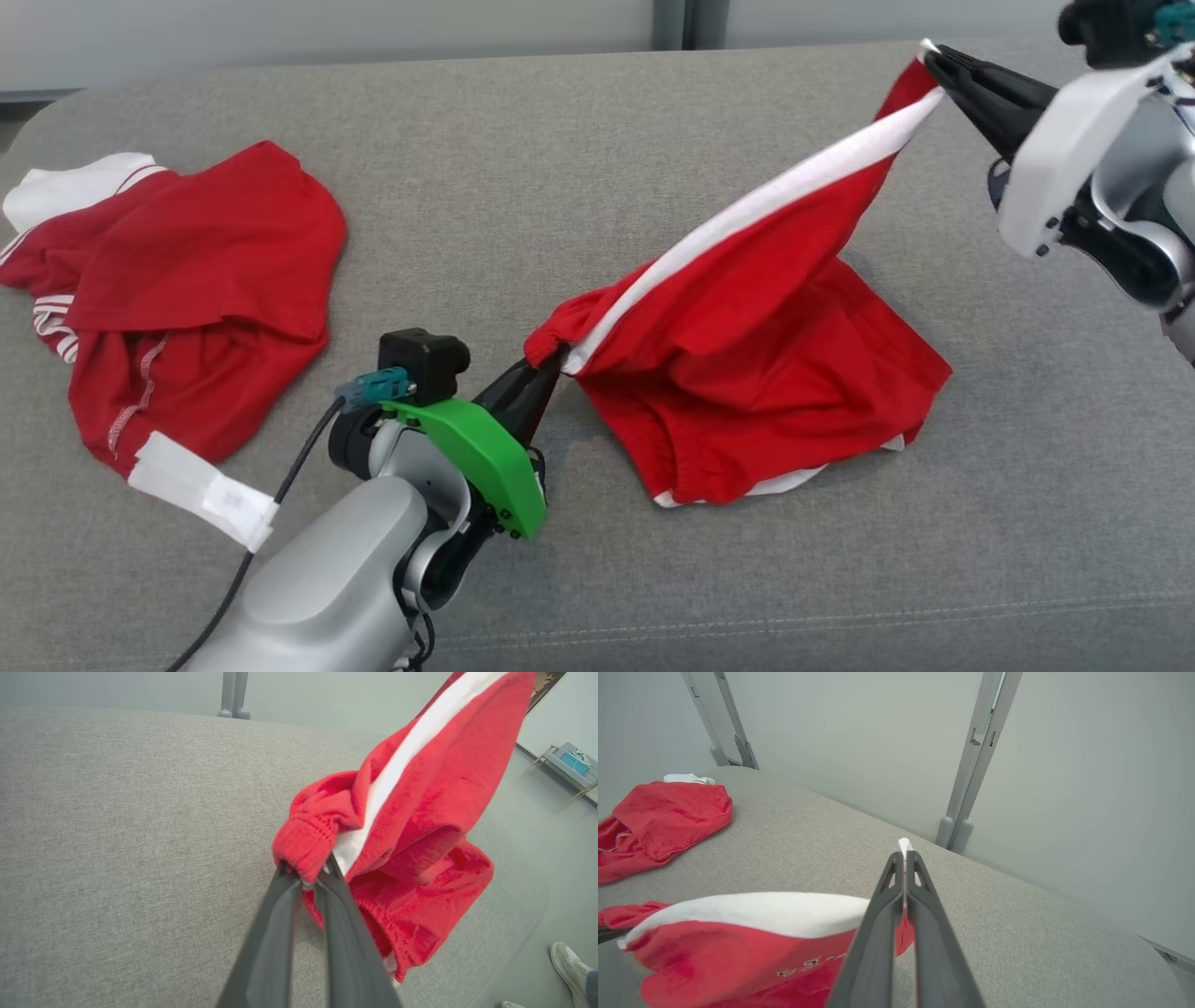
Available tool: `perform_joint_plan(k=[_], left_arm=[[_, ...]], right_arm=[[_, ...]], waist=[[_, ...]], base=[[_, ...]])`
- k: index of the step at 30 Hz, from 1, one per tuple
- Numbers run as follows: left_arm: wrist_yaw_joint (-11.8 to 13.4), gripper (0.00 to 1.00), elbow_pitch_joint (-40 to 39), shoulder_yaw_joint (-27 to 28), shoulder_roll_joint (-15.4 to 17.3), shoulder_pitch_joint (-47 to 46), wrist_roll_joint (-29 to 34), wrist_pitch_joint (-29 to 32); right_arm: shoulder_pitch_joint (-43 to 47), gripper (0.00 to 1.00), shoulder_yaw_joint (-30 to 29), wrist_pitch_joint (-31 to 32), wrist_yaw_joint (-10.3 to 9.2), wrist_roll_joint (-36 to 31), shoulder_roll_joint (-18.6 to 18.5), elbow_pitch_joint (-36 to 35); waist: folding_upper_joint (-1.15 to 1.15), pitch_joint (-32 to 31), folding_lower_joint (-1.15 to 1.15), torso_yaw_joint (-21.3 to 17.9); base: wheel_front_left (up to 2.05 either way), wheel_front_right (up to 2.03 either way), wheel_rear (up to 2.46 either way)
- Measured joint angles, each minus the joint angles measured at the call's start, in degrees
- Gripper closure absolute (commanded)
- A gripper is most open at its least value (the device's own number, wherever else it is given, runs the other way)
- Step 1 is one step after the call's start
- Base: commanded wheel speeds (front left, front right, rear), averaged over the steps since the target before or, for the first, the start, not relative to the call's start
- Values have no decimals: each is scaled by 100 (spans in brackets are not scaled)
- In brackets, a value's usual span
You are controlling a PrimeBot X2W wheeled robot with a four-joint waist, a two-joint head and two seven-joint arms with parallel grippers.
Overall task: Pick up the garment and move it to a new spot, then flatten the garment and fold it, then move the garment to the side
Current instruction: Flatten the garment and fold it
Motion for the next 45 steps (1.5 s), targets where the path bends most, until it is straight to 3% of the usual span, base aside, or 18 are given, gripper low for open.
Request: perform_joint_plan(k=[3, 8, 11, 16, 21, 26, 29, 33, 35, 39, 41, 45], left_arm=[[55, 100, -316, 59, 244, 84, -56, -7], [62, 100, -870, 27, 381, 553, -240, 102], [135, 100, -1269, 79, 711, 865, -455, 192], [229, 100, -2036, 101, 1305, 1149, -520, 495], [237, 100, -2753, 67, 1595, 1184, -762, 929], [316, 100, -3429, 45, 2036, 1157, -915, 1558], [374, 100, -3753, 172, 2327, 807, -1085, 2051], [439, 100, -3776, 716, 2630, -225, -1349, 2742], [491, 100, -3628, 1004, 2627, -814, -1584, 3076], [559, 100, -2965, 1429, 2505, -2028, -1656, 3595], [560, 100, -2618, 1622, 2340, -2575, -1617, 3653], [560, 100, -2091, 2005, 1892, -3691, -1014, 3300]], right_arm=[[852, 100, -414, -403, -243, 592, -212, -241], [2522, 100, -906, -966, -615, 1727, -85, -677], [3359, 100, -984, -1226, -792, 2058, 3, -1032], [3986, 100, -1061, -1606, -840, 2281, 40, -1866], [4168, 100, -1100, -1742, -787, 2308, -246, -2382], [4137, 100, -1244, -1701, -523, 2459, -555, -3095], [3871, 100, -1355, -1435, -383, 2726, -669, -3459], [2881, 100, -1770, -922, -439, 3179, -806, -3616], [2280, 100, -2041, -649, -686, 3571, -737, -3532], [1041, 100, -2547, -342, -1489, 4009, -332, -2975], [323, 100, -2681, -322, -1592, 4012, 11, -2713], [-1112, 100, -3025, -666, -1557, 3731, 703, -2210]], waist=[[0, -65, 0, -163], [0, -73, 0, -347], [0, -45, 0, -450], [0, 40, 0, -649], [0, 173, 0, -753], [0, 409, 0, -793], [0, 584, 0, -790], [0, 855, 0, -762], [0, 1000, 0, -739], [0, 1300, 0, -670], [0, 1454, 0, -628], [0, 1768, 0, -544]], base=[[0, 0, 0], [0, 0, 0], [0, 0, 0], [0, 0, 0], [0, 0, 0], [0, 0, 0], [0, 0, 0], [0, 0, 0], [0, 0, 0], [0, 0, 0], [0, 0, 0], [0, 0, 0]])
